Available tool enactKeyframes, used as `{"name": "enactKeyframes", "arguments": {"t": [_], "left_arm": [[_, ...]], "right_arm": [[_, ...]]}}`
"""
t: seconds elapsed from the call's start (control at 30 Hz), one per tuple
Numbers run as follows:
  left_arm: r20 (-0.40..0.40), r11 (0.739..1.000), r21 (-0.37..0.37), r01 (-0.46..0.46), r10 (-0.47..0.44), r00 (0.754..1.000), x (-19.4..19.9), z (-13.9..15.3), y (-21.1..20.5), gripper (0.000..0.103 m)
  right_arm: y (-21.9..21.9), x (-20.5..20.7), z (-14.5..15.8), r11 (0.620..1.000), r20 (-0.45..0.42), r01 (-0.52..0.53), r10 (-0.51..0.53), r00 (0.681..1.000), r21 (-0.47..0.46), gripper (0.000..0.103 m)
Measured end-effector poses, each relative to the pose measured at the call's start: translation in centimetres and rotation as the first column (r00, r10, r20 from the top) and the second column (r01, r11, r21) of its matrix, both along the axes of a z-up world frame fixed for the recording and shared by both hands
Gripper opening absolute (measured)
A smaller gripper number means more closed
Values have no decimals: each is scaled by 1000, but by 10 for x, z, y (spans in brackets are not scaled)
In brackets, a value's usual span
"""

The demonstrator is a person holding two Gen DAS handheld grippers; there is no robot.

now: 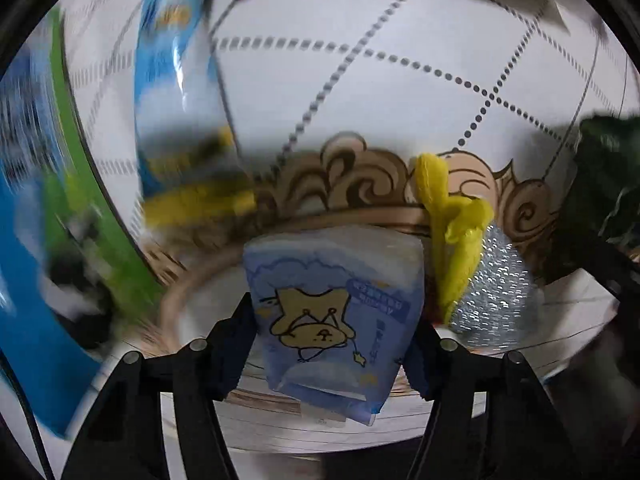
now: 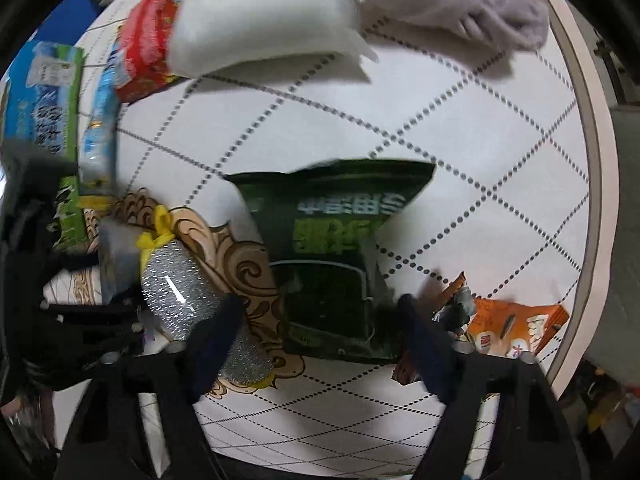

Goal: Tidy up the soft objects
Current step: 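Grasp the blue snack pack with left tool while right tool grasps green seaweed bag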

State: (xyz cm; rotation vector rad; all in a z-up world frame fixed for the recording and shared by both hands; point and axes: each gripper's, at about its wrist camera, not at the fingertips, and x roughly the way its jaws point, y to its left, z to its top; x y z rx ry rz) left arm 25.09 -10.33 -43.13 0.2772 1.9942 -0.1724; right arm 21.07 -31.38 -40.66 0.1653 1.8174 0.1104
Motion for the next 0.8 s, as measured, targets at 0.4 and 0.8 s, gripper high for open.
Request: {"name": "enactKeyframes", "arguments": {"t": [0.4, 0.8], "left_arm": [[29, 989, -64, -135, 137, 990, -63, -1, 33, 49], [178, 951, -159, -266, 293, 939, -130, 110, 99, 44]], "right_arm": [[7, -13, -14, 1000, -2, 7, -7, 1000, -19, 45], [31, -42, 57, 997, 83, -53, 48, 995, 61, 39]]}}
